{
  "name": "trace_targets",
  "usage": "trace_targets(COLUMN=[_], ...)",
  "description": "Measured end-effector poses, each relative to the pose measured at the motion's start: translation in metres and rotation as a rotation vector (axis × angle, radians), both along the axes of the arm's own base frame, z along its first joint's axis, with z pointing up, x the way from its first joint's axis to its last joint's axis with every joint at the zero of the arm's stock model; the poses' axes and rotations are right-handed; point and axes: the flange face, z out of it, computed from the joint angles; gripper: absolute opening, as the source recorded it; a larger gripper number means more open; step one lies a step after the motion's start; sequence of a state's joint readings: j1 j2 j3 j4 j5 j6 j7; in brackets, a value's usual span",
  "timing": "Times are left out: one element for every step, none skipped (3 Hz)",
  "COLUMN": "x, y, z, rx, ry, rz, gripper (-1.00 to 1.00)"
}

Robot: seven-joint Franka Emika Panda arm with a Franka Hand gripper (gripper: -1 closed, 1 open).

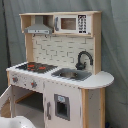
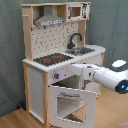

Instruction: Play with the kitchen

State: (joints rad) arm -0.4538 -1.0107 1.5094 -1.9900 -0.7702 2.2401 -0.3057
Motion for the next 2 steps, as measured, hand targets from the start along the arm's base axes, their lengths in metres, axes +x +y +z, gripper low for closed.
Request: trace_targets(x=[-0.016, -0.025], y=[-0.013, -0.033], z=[0.020, 0.031], rx=[-0.026, -0.043], ry=[-0.002, 0.003], rz=[0.007, 0.001], gripper=[1.00, 1.00])
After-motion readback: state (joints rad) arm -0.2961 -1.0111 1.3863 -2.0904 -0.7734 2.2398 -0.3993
